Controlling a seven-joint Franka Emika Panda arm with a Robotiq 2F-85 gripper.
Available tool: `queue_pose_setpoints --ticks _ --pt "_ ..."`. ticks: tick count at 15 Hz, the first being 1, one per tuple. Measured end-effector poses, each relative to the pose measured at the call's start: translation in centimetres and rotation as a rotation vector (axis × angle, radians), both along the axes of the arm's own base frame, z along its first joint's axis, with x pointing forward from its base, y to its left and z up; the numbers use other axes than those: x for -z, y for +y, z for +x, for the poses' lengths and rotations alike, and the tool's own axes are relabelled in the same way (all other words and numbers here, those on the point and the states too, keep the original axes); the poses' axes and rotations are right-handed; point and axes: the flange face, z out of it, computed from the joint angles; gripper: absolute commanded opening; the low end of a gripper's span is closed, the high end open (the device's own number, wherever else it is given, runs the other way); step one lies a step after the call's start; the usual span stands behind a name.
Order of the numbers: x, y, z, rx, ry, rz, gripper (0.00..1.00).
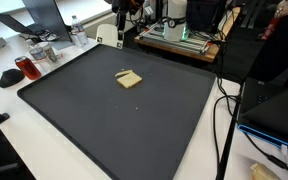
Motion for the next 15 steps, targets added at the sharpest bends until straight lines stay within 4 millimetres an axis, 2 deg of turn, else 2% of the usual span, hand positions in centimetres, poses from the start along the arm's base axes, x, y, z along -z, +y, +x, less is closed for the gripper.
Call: queue_pose_setpoints --ticks 3,5,7,8,9,13,15 --pt "-1.7 6.2 1.6 -0.045 -0.025 -0.163 0.01" --pt "-2.4 10.6 1.5 -0.072 -0.045 -0.266 0.01" --pt "-2.3 14.6 0.9 -0.087 -0.047 -0.348 0.04" --pt "-1.7 15.8 0.7 -0.097 -0.037 -0.356 0.04" --pt "-1.6 16.0 0.7 -0.101 -0.034 -0.355 0.04" --pt "-1.8 14.7 0.9 -0.075 -0.036 -0.354 0.04" --pt "-1.8 14.7 0.9 -0.075 -0.036 -0.354 0.01"
